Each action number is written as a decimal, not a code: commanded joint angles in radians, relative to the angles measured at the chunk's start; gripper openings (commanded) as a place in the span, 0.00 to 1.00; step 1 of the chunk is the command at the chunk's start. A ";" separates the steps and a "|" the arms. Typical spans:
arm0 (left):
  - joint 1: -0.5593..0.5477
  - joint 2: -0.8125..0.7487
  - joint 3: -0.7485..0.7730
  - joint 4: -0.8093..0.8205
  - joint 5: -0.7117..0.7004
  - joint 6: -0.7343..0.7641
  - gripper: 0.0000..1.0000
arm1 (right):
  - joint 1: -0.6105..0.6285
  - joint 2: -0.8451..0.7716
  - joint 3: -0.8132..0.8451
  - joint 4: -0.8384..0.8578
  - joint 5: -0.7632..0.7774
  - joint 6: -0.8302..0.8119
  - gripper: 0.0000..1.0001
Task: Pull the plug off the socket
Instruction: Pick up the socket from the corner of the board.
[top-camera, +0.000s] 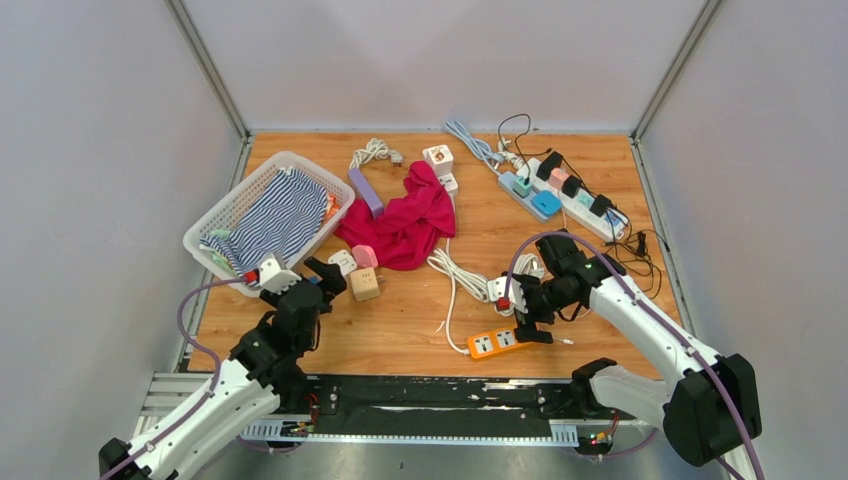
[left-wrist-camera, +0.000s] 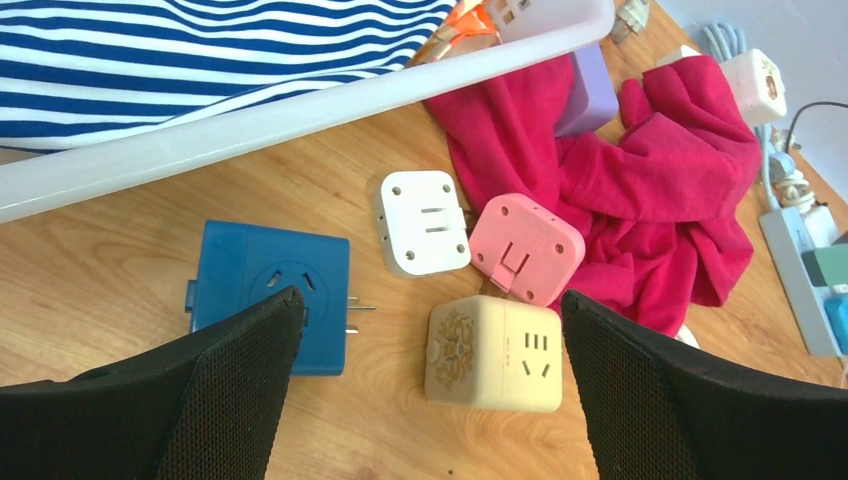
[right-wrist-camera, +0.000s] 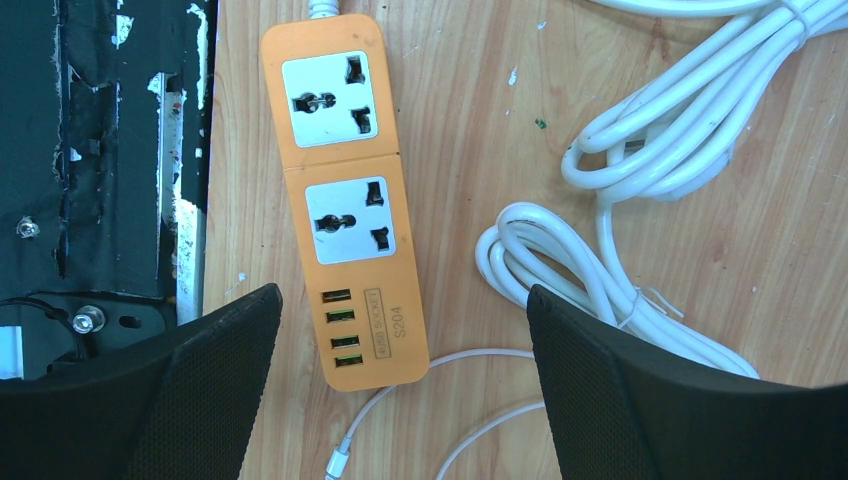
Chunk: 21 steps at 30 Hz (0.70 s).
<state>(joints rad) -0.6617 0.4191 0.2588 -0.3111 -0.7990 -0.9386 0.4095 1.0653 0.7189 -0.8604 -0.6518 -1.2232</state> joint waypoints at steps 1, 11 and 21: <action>0.008 -0.058 0.033 -0.058 0.035 0.013 1.00 | -0.017 0.001 -0.015 -0.012 0.000 0.001 0.93; 0.007 -0.111 -0.029 0.190 0.394 0.189 1.00 | -0.021 0.002 -0.016 -0.014 -0.002 -0.003 0.93; 0.008 -0.105 -0.047 0.307 0.699 0.293 1.00 | -0.021 -0.001 -0.031 -0.018 -0.046 -0.035 0.93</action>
<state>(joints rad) -0.6582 0.3111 0.2054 -0.0525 -0.2379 -0.7105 0.4091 1.0653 0.7166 -0.8600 -0.6544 -1.2259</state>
